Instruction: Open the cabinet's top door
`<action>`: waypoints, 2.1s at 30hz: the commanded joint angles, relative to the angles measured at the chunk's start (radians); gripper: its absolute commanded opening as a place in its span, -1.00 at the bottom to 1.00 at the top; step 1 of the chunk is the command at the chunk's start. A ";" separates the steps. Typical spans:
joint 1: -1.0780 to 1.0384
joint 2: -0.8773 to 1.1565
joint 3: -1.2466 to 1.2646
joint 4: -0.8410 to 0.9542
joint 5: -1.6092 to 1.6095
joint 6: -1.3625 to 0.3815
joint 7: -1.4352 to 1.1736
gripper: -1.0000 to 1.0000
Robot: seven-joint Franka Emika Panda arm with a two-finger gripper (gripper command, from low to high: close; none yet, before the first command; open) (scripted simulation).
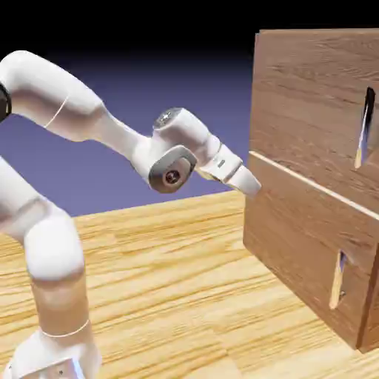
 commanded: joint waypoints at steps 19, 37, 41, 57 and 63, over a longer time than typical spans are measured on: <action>0.368 -0.111 -0.397 0.262 -0.826 0.008 -0.401 0.00; 0.718 -0.217 -0.773 0.511 -1.609 0.016 -0.780 0.00; 0.795 -0.240 -0.856 0.566 -1.783 0.017 -0.865 0.00; 1.105 -0.334 -1.190 0.787 -2.479 0.024 -1.202 0.00; 1.206 -0.349 -1.282 0.862 -2.623 0.025 -1.276 0.00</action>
